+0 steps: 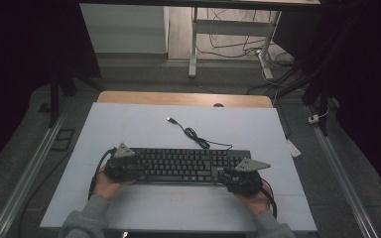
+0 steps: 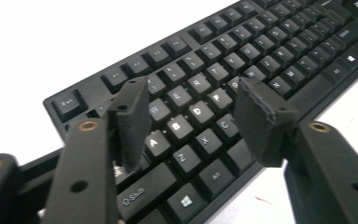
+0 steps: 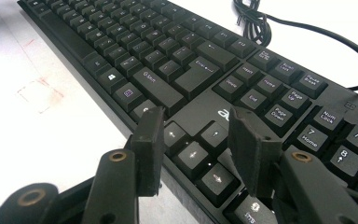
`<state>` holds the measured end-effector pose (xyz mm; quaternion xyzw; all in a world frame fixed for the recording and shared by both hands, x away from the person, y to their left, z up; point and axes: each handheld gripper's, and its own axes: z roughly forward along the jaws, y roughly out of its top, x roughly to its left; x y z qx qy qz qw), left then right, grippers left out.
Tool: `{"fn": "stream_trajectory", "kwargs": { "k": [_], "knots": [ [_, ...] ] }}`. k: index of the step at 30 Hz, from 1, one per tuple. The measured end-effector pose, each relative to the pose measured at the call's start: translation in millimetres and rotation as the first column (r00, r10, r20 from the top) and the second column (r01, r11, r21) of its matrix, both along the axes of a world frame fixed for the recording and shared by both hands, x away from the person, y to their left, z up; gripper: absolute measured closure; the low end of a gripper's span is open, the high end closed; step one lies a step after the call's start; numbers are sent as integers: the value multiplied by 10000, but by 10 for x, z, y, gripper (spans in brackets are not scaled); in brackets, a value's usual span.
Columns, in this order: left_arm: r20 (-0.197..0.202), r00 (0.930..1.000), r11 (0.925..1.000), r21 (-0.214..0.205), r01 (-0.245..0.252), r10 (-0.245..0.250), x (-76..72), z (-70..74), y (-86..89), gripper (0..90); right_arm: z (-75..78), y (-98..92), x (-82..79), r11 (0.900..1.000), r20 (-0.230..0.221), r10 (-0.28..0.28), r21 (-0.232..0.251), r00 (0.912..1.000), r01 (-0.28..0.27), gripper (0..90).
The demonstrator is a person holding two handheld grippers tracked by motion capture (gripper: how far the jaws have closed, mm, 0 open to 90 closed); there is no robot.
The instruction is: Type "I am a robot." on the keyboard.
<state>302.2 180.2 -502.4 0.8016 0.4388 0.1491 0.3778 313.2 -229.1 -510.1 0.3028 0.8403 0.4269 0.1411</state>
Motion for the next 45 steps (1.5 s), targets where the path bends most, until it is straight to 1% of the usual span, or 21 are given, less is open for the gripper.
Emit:
{"fn": "stream_trajectory", "kwargs": {
  "k": [3, 7, 11, 14, 15, 19, 26, 36, 38, 42, 43, 44, 45],
  "knots": [
    [-20, 9999, 9999, -1, -124, 124, 15, -26, 35, 560, -4, 4, 0, 10000, -7, 17, 0, 10000, -17, 562],
    [-228, 9996, 9998, 80, -181, 183, 44, -73, 62, 703, -6, 7, 1, 10000, -12, 35, 4, 10000, -35, 562],
    [-384, 9991, 9997, 205, -162, 169, 63, -110, 74, 791, -7, 7, 1, 10000, -15, 40, -4, 10000, -40, 561],
    [-384, 9991, 9994, 319, -156, 168, 68, -119, 72, 871, -4, 3, 1, 10000, -8, 14, -1, 10000, -14, 561],
    [-386, 9991, 9992, 373, -166, 181, 70, -121, 72, 881, -4, 2, 2, 10000, -10, 14, -3, 10000, -14, 560],
    [-418, 9988, 9977, 645, -218, 246, 81, -146, 60, 883, -8, 3, 5, 10000, -12, 18, -34, 10000, -18, 561],
    [-456, 9983, 9964, 783, -327, 364, 93, -169, 54, 883, -12, 4, 8, 10000, -21, 2, -55, 10000, -3, 560],
    [-501, 9982, 9947, 988, -293, 344, 102, -193, 27, 882, -13, 4, 9, 10000, -18, 8, -48, 10000, -8, 559],
    [-589, 9977, 9935, 1110, -268, 335, 105, -208, 12, 883, -14, 3, 10, 10000, -23, 14, -20, 10000, -14, 559],
    [-525, 9982, 9941, 1059, -247, 304, 97, -211, 1, 885, -12, 2, 8, 10000, -2, 14, -17, 10000, -14, 558],
    [-548, 9981, 9949, 979, -238, 293, 93, -206, 3, 884, -10, 2, 7, 10000, 0, 4, -36, 10000, -4, 558],
    [-515, 9984, 9956, 922, -194, 242, 87, -197, 6, 884, -10, 3, 7, 10000, 8, 2, -42, 10000, -2, 558],
    [-397, 9989, 9961, 861, -200, 235, 75, -181, 8, 884, -10, 3, 7, 10000, 5, 4, -42, 10000, -4, 558]
  ]
}}
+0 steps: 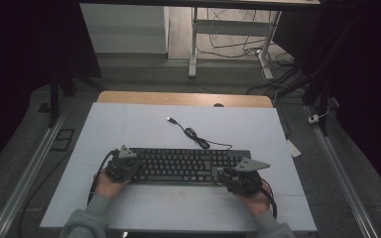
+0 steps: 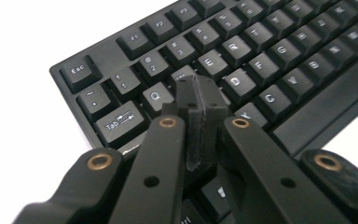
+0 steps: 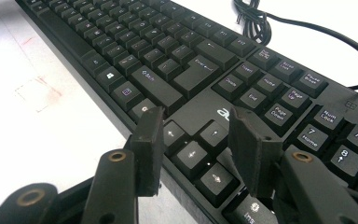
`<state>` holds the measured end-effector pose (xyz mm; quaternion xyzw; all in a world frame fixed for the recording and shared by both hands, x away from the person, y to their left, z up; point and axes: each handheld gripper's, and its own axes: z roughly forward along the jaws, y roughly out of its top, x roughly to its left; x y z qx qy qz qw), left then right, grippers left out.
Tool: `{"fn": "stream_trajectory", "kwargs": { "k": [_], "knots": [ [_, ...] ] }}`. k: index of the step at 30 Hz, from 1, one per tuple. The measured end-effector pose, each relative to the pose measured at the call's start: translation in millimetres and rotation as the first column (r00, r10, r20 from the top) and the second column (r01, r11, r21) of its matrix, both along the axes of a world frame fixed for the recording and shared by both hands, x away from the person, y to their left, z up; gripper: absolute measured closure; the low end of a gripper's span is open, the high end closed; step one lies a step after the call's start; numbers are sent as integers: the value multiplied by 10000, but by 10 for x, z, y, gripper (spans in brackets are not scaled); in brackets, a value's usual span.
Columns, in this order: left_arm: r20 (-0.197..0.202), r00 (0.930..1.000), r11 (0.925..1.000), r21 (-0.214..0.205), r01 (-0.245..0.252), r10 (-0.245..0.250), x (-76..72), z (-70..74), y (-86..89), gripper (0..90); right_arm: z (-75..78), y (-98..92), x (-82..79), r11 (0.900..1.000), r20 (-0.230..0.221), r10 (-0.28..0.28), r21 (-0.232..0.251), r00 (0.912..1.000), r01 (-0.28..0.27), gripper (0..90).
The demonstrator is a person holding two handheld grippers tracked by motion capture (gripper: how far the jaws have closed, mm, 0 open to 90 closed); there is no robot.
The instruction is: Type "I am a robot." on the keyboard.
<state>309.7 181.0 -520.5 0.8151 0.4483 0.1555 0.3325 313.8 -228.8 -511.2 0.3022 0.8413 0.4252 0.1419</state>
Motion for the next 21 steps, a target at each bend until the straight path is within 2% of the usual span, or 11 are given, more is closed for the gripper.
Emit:
{"fn": "stream_trajectory", "kwargs": {
  "k": [2, 3, 5, 7, 10, 12, 15, 21],
  "knots": [
    [98, 10000, 9999, -130, 2, -1, -13, 20, 3, 883, 0, 1, -2, 10000, -12, 21, -7, 10000, -21, 558],
    [232, 9997, 9991, -425, 61, -51, -43, 63, 19, 882, -1, 1, -3, 10000, -15, 27, -9, 10000, -27, 558],
    [292, 9995, 9980, -622, 113, -95, -72, 92, 45, 865, 1, -1, -2, 10000, 8, 30, -1, 10000, -30, 558],
    [284, 9995, 9957, -910, 159, -133, -96, 111, 72, 817, 4, -3, -1, 10000, 31, 28, 17, 10000, -28, 558],
    [383, 9992, 9934, -1131, 167, -125, -136, 146, 90, 702, 9, -9, -2, 10000, 20, 21, 51, 10000, -21, 558],
    [461, 9988, 9927, -1184, 219, -165, -151, 159, 87, 607, 13, -10, -5, 10000, 42, 18, 31, 10000, -18, 558],
    [345, 9993, 9922, -1232, 197, -155, -163, 164, 78, 499, 11, -8, -4, 10000, 34, 47, 4, 10000, -47, 557],
    [395, 9988, 9918, -1233, 329, -282, -200, 185, 78, 425, 11, -8, -4, 10000, 43, 76, 1, 10000, -76, 556]
  ]
}}
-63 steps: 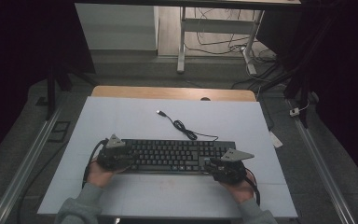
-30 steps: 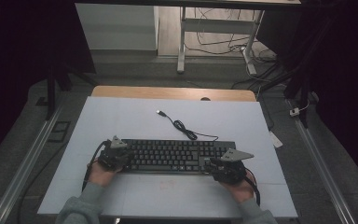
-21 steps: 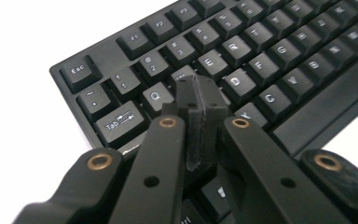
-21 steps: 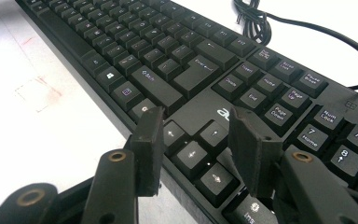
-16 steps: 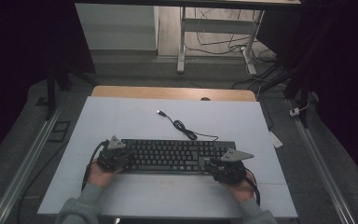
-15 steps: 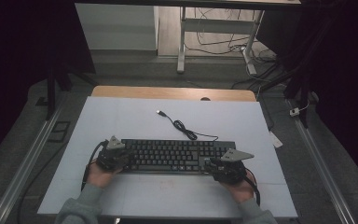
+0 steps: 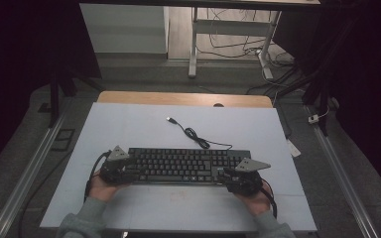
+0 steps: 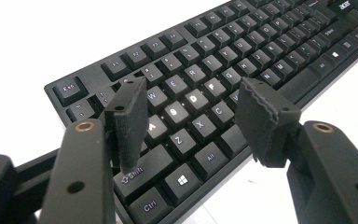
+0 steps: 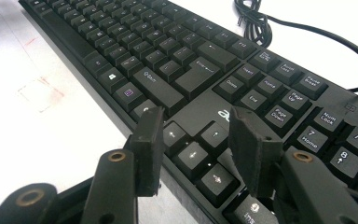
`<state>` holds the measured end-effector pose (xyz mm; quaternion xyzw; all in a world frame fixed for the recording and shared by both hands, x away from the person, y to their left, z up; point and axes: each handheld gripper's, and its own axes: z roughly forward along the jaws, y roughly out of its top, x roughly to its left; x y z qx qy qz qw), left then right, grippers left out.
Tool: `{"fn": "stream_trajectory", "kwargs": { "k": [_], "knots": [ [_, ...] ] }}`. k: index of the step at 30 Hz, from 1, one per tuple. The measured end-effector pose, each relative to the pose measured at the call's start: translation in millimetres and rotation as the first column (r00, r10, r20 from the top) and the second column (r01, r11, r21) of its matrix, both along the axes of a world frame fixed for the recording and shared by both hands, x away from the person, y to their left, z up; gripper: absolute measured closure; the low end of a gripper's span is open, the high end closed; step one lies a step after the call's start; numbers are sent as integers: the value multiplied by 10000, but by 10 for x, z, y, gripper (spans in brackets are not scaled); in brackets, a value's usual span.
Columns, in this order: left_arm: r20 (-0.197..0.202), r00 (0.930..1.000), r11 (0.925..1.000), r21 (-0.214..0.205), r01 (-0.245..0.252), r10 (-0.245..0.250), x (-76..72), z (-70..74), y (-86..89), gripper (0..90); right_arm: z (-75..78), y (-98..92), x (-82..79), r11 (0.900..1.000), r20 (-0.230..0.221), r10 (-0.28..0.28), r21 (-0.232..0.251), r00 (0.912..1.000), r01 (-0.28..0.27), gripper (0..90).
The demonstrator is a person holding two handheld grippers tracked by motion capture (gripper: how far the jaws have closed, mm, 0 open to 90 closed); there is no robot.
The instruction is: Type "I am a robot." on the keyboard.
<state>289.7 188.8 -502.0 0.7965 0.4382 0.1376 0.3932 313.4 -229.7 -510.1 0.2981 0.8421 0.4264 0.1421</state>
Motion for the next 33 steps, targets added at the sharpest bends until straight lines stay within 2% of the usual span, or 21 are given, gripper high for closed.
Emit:
{"fn": "stream_trajectory", "kwargs": {
  "k": [20, 25, 33],
  "knots": [
    [-110, 9999, 9999, 163, -43, 45, 4, -18, 2, 392, -4, 18, 2, 10000, -3, 44, 21, 10000, -44, 556],
    [-126, 9999, 9997, 231, -23, 26, 6, -24, -9, 391, 5, 47, -3, 9996, -23, 98, 254, 9999, -97, 556],
    [-124, 9999, 9996, 276, -50, 54, -6, -27, -18, 388, 12, 136, 0, 9993, -25, 262, 279, 9997, -261, 555]
  ]
}}
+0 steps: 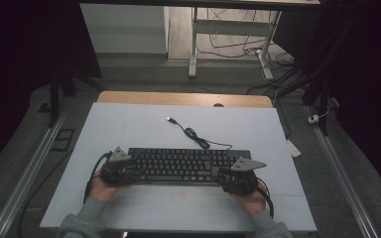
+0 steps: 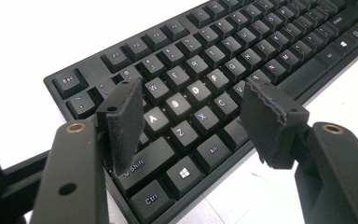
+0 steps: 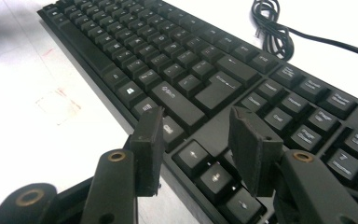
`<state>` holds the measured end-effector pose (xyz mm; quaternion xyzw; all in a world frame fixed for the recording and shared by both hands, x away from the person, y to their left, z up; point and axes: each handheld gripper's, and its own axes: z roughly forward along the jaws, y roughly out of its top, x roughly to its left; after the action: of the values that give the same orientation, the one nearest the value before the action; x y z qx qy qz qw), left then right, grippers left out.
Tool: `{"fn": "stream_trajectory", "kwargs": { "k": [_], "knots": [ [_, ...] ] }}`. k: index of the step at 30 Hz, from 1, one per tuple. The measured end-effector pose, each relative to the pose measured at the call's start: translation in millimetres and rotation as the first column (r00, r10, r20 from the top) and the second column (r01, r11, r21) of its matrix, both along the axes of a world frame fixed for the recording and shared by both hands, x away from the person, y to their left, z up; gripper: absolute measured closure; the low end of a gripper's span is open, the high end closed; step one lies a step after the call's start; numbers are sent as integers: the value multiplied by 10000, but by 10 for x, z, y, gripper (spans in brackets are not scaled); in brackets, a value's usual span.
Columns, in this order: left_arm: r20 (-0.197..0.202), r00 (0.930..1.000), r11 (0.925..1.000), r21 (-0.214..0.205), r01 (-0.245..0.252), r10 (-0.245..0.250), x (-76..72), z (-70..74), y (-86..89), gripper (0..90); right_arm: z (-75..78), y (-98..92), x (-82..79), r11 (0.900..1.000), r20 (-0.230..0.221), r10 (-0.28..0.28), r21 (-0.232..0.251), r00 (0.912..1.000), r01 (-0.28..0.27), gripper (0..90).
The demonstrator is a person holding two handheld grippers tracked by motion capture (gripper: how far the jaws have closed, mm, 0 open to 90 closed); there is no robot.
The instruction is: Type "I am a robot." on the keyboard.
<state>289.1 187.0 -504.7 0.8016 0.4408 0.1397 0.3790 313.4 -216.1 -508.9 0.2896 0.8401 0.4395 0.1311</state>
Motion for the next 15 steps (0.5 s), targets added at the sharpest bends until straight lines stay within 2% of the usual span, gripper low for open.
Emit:
{"fn": "stream_trajectory", "kwargs": {
  "k": [6, 7, 8, 15],
  "knots": [
    [-12, 10000, 10000, 36, 19, -19, -6, -5, -13, 385, 20, 60, 1, 9999, 23, 126, 96, 9999, -126, 554],
    [-16, 10000, 10000, 44, 13, -13, -6, -7, -14, 385, 20, 80, 3, 9996, 12, 175, 238, 9998, -176, 554],
    [-8, 10000, 10000, 54, 3, -3, -5, -9, -15, 385, 29, 96, 2, 9998, 41, 148, 141, 9999, -149, 555],
    [-46, 10000, 9999, 99, -14, 14, 3, -18, -27, 382, 43, 270, 18, 9988, 18, 375, 322, 9993, -376, 590]
  ]
}}
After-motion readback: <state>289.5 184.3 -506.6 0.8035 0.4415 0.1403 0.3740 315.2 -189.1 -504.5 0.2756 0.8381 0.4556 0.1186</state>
